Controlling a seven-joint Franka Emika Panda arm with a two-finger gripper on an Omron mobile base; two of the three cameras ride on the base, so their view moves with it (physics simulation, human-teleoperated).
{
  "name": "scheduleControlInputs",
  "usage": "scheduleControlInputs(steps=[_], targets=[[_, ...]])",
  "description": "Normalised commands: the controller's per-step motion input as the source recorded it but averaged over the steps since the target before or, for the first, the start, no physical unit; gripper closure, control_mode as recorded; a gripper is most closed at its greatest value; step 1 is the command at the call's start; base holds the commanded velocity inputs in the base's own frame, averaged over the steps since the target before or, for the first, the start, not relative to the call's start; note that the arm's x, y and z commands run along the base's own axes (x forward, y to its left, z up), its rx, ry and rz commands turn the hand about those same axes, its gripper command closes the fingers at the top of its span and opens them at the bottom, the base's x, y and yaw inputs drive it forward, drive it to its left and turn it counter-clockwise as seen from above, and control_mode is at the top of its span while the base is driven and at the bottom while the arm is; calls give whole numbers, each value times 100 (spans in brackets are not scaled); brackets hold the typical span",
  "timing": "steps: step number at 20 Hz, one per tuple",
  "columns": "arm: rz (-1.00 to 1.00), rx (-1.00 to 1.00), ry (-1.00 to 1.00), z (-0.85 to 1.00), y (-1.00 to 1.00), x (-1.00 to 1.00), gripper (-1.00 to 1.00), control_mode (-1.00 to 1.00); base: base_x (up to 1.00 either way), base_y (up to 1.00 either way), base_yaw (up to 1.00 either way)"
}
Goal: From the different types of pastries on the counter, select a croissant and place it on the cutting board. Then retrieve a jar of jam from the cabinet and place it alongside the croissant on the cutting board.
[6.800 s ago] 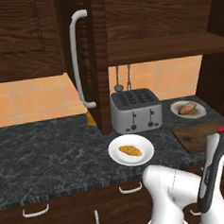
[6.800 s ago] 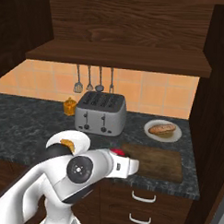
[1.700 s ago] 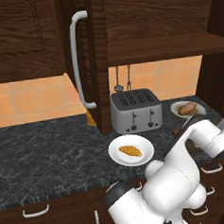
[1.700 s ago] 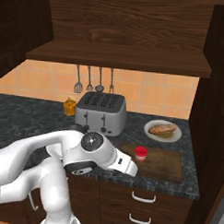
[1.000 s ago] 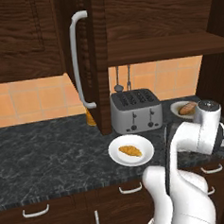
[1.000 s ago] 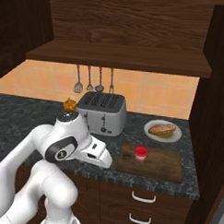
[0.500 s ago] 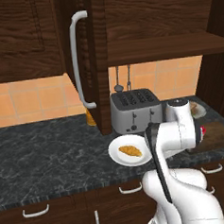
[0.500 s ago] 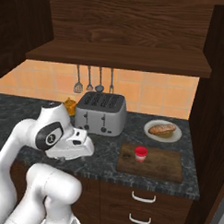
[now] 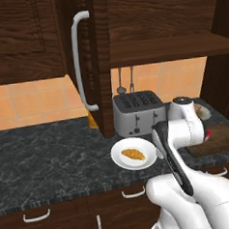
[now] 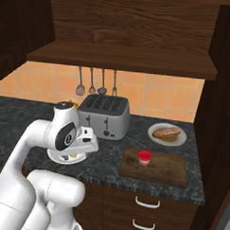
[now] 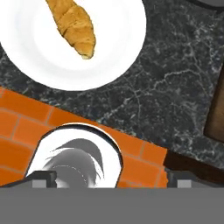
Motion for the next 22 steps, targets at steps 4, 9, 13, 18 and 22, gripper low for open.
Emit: scheduleControlInputs(steps=[4, 9, 13, 18, 22], targets=[[33, 15, 0, -1, 31, 53, -100, -100, 0, 0, 0], [25, 2, 9, -9, 74, 36, -100, -100, 0, 0, 0], [6, -2, 2, -15, 21, 96, -100, -100, 0, 0, 0], [1, -8, 0, -40, 0, 94, -100, -100, 0, 0, 0], [3, -2, 0, -34, 15, 70, -100, -100, 0, 0, 0]])
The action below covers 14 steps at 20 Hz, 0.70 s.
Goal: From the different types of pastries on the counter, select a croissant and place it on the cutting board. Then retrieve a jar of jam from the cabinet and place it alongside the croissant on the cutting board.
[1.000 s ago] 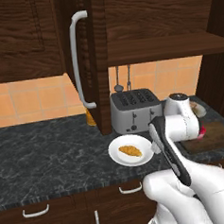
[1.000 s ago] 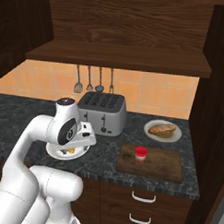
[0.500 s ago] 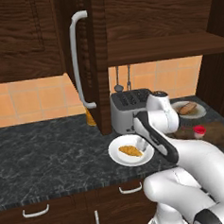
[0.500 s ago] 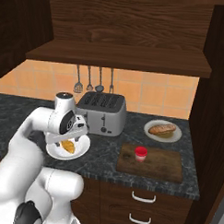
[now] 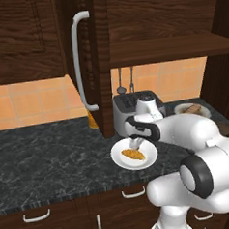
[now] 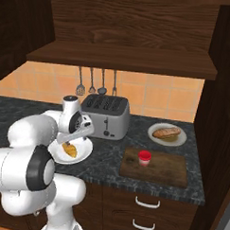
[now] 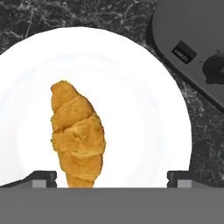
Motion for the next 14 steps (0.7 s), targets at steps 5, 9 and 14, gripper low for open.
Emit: scheduleControlInputs(steps=[5, 9, 14], targets=[[4, 1, 0, -13, 21, 33, -100, -100, 0, 0, 0], [6, 0, 0, -25, 12, -20, -100, -100, 0, 0, 0], [6, 0, 0, -16, 10, -10, -100, -100, 0, 0, 0]])
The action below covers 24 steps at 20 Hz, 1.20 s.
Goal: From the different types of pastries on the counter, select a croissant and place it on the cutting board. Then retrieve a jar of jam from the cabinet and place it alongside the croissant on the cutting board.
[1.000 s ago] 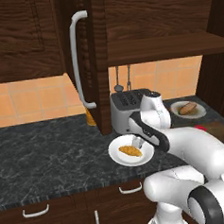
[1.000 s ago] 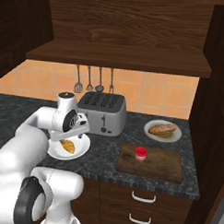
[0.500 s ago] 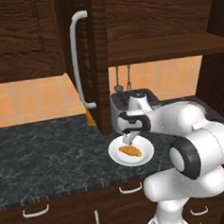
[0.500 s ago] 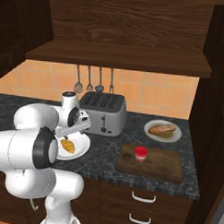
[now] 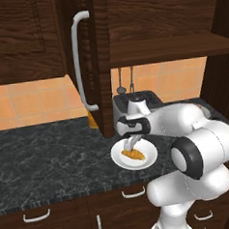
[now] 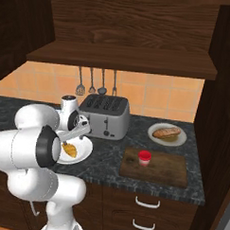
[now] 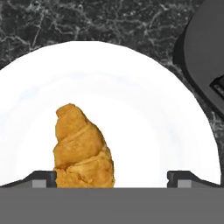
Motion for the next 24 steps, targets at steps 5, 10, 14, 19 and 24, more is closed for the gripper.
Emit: scheduleControlInputs(steps=[5, 10, 14, 19, 24], targets=[[1, 0, 0, -48, 0, 0, -100, -100, 0, 0, 0], [6, 0, 0, -7, 21, 0, -100, -100, 0, 0, 0], [4, 0, 7, -11, 8, -36, -100, -100, 0, 0, 0], [2, 1, 5, -2, -23, -59, -100, -100, 0, 0, 0], [3, 0, -3, -24, 49, 1, -100, -100, 0, 0, 0]])
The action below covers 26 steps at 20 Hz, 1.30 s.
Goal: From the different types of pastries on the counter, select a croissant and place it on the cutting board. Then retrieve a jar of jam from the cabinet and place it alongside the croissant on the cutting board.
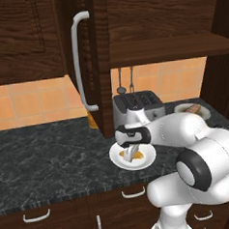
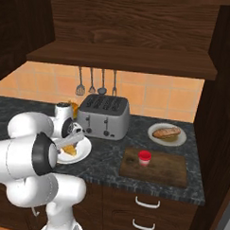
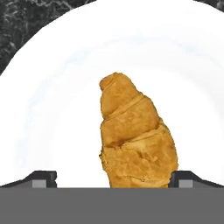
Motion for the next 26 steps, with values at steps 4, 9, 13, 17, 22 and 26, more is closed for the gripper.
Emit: scheduleControlInputs(steps=[4, 9, 13, 17, 22, 26], targets=[[2, 0, 8, 0, -9, 26, -100, -100, 0, 0, 0], [3, 0, 3, -30, -3, 1, -100, -100, 0, 0, 0], [0, 2, 0, -58, 44, -16, -100, -100, 0, 0, 0], [0, 0, 1, 2, -1, 18, 100, -100, 0, 0, 0], [-2, 0, 2, 33, -23, 14, 100, -100, 0, 0, 0], [-9, 0, 4, 33, -45, 19, 100, -100, 0, 0, 0]])
